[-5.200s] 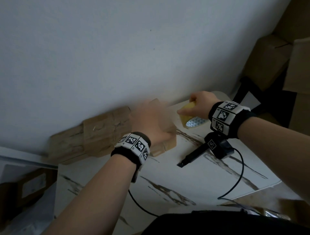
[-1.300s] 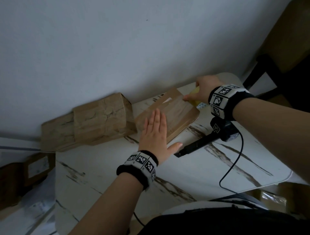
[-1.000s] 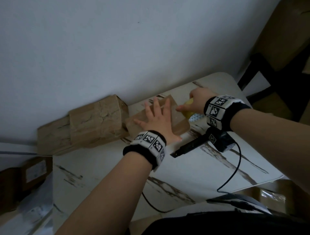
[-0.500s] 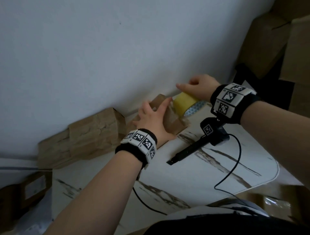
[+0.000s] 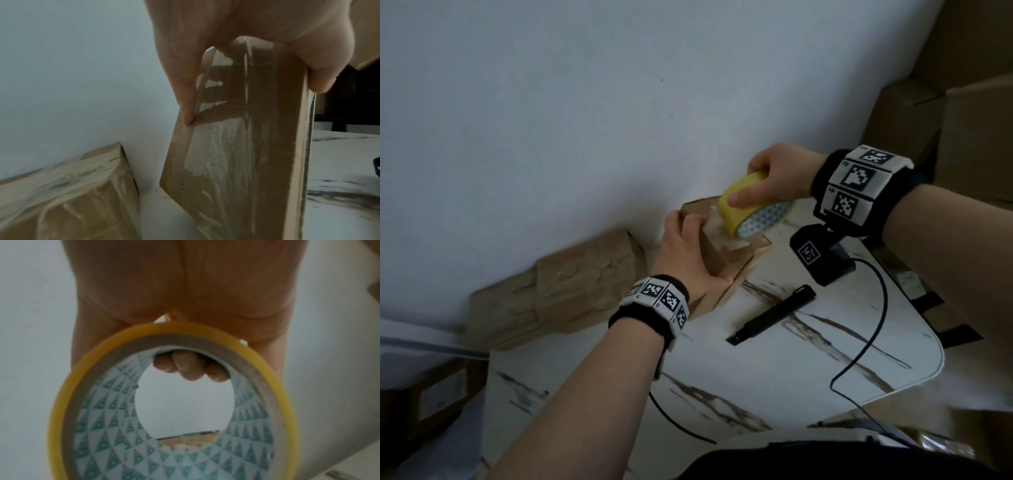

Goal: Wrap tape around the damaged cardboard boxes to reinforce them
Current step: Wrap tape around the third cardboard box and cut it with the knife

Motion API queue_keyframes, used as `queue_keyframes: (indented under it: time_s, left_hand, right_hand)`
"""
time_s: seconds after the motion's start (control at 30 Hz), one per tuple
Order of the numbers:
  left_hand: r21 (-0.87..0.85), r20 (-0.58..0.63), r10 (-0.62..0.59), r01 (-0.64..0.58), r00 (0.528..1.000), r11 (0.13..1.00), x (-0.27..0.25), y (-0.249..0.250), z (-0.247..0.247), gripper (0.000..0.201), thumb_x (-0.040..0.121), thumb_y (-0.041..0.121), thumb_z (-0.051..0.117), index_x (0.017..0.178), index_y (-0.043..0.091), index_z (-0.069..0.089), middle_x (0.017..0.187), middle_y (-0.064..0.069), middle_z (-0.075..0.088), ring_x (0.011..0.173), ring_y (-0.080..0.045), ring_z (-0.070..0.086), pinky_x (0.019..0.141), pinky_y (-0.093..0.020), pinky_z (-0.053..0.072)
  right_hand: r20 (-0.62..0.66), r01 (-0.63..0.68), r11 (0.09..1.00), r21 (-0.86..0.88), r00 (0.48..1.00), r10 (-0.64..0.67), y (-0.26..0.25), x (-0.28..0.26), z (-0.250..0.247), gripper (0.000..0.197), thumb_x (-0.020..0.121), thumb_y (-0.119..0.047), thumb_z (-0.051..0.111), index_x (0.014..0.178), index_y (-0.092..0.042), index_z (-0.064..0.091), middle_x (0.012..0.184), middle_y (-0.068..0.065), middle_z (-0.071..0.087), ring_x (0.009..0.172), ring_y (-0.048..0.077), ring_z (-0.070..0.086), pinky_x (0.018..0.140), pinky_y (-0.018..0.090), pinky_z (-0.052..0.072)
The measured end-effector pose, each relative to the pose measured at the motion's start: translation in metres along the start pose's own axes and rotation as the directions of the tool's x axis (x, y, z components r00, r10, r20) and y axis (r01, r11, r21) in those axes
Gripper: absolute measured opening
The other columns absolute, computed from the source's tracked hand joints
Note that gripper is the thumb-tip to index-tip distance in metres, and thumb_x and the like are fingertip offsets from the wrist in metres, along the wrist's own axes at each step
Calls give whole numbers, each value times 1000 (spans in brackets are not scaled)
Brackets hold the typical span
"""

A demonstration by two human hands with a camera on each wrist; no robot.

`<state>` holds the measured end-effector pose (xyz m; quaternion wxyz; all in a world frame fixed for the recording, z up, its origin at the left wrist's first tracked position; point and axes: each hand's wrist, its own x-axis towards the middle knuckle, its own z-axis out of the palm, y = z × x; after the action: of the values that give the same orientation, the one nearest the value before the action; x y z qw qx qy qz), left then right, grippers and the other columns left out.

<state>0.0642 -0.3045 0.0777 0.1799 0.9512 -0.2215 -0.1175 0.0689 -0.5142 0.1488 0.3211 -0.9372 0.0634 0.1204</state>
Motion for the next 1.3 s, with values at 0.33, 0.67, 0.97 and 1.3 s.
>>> queue_keyframes:
  time_s: [0.33, 0.67, 0.97, 1.3]
  left_hand:
    - [-39, -31, 11, -12, 999, 999, -16, -16, 1, 103, 55, 49, 85, 136, 31, 22, 152, 0, -2, 132, -25, 36, 106, -29, 34]
    - [-80, -79, -36, 30, 996, 996, -28, -38, 4, 108, 57, 49, 84, 139, 26, 18, 154, -2, 0, 138, -20, 27, 103, -18, 17]
    - [45, 0, -172, 172, 985, 984, -47, -48, -9, 116, 55, 63, 78, 141, 19, 14, 155, -8, -14, 145, -27, -2, 119, -41, 12]
    - [343, 178, -147, 79, 973, 936, -2, -14, -8, 135, 59, 71, 70, 148, 18, -17, 156, -13, -17, 141, -39, -19, 115, -53, 13]
  right_hand:
    - [-55, -117, 941, -319, 993, 105, 0, 8, 12, 60, 76, -62, 63, 89, -4, 65, 70, 4, 51, 70, 23, 49, 59, 27, 37]
    - [-11, -82, 905, -417, 996, 86, -28, 26, 37, 65, 72, -63, 68, 98, -3, 66, 87, 10, 64, 79, 28, 59, 65, 33, 45]
    - [43, 16, 850, -527, 999, 8, -56, 28, 68, 62, 70, -71, 63, 82, -10, 60, 73, 3, 57, 68, 22, 55, 47, 25, 36]
    - [25, 18, 892, -452, 1000, -8, -38, 16, 67, 65, 76, -69, 56, 113, -16, 53, 104, 6, 54, 114, 26, 43, 76, 37, 39]
